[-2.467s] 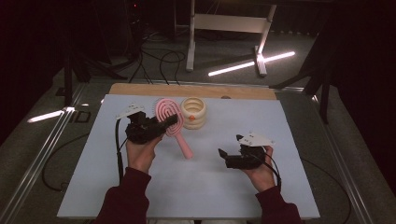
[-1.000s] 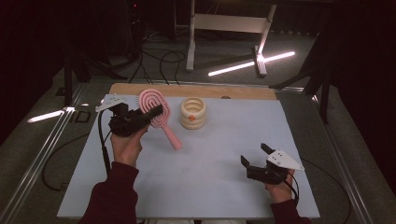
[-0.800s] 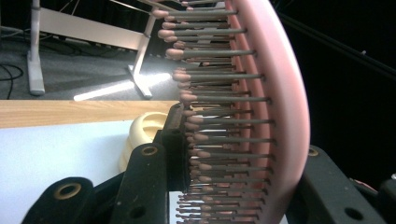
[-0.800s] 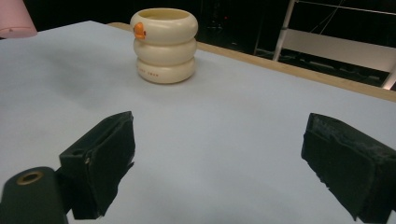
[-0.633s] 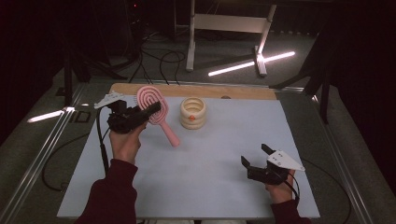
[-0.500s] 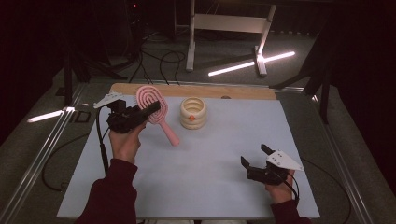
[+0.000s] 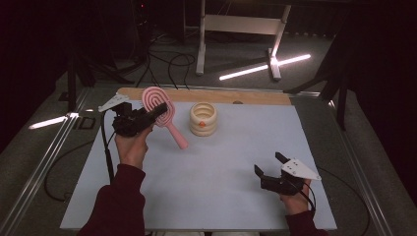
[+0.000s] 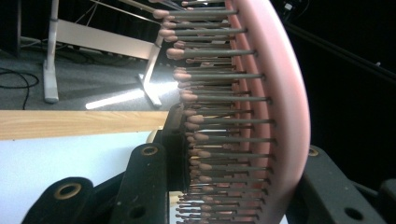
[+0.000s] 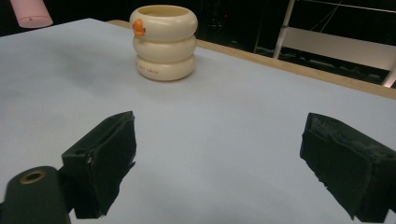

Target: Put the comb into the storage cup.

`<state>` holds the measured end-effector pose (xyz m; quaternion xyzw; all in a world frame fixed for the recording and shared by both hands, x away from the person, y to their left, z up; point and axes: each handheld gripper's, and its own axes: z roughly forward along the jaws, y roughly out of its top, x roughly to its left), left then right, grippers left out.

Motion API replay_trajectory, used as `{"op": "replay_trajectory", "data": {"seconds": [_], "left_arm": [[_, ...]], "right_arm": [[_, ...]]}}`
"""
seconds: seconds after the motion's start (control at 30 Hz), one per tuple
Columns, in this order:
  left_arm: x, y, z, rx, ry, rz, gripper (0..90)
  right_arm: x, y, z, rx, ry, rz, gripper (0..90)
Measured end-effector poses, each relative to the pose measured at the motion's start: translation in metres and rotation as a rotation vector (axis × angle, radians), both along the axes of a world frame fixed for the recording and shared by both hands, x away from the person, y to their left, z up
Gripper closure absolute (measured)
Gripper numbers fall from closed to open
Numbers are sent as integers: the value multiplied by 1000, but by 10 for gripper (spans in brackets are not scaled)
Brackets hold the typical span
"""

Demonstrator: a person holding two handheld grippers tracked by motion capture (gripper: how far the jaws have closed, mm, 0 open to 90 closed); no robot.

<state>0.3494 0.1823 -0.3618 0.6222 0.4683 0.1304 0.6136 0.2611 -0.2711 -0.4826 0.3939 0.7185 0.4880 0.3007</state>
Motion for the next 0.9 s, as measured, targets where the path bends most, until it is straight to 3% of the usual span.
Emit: {"op": "replay_trajectory", "data": {"seconds": [0.5,0.67,0.9], "left_arm": [[11,-3,9,14,-20,8,643],[16,-6,12,46,-27,8,642],[23,-8,12,56,-29,17,642]], "right_arm": [[0,0,-1,-3,8,1,106],[-1,-1,-1,2,8,0,106],[-1,-2,-1,6,8,-4,106]]}}
